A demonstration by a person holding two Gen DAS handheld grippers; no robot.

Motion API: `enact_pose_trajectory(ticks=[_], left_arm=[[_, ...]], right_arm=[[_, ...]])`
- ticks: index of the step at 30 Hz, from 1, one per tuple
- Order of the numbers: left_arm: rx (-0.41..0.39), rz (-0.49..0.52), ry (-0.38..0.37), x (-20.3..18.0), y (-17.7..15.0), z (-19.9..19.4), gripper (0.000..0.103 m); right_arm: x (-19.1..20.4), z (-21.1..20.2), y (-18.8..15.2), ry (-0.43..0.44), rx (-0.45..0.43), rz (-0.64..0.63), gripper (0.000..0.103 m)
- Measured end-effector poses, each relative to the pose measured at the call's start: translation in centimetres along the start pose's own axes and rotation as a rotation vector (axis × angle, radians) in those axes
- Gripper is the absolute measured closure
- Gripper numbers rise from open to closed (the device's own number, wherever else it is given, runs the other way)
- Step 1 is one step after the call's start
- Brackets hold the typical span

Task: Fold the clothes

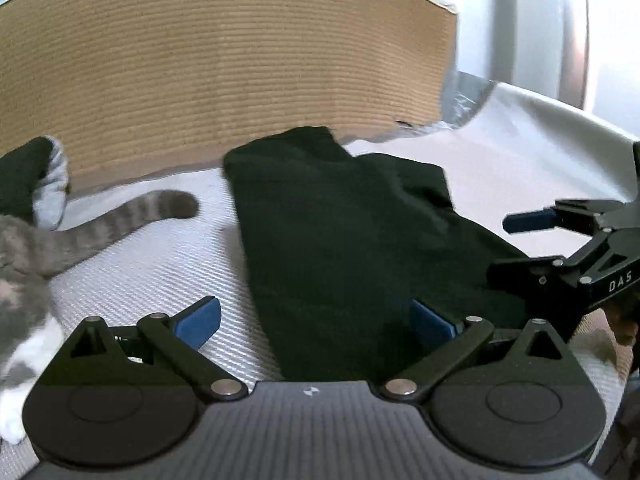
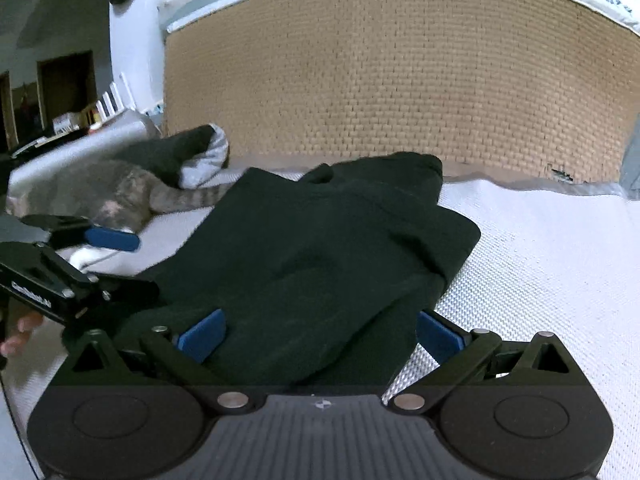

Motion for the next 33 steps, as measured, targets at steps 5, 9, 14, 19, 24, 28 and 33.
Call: enact_pose_trajectory(ticks=[5, 9, 14, 19, 24, 28, 33], left_arm=[[0.021, -0.006, -0.014, 0.0, -0.7, 0.0, 0.000], [0.020, -0.023, -0.029, -0.2, -0.5, -0.4, 0.000], [0.028, -0.011, -0.067, -1.1, -0.3, -0.7, 0.000], [0.064, -0.014, -0.077, -1.2, -0.8, -0.7, 0.000], [0.079, -0.025, -0.082, -1.1, -0.9, -1.0, 0.000], [0.097, -0.047, -0.121, -1.2, -1.1, -1.1, 0.000], [0.112, -0.082, -0.138, -0.9, -1.2, -0.9, 0.000]], right_arm=[[0.6, -1.5, -0.9, -0.001, -0.020, -0.015, 0.000], [0.4, -2.1, -1.5, 0.010, -0.011, 0.011, 0.000], [0.1, -2.5, -1.9, 0.041, 0.014, 0.091, 0.001], [0.8, -2.7, -3.0, 0.069, 0.034, 0.092, 0.002], [1.5, -2.7, -3.3, 0.096, 0.041, 0.075, 0.007], [2.0, -2.7, -3.6, 0.118, 0.045, 0.064, 0.012], [1.9, -2.3, -3.7, 0.137, 0.036, 0.073, 0.013]])
Point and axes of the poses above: each gripper's, at about its wrist camera, not at the fingertips, and z roughly the way its jaws point, x to its left, y to its top, the point moved 3 cm from there along z, roughly the way its jaws point
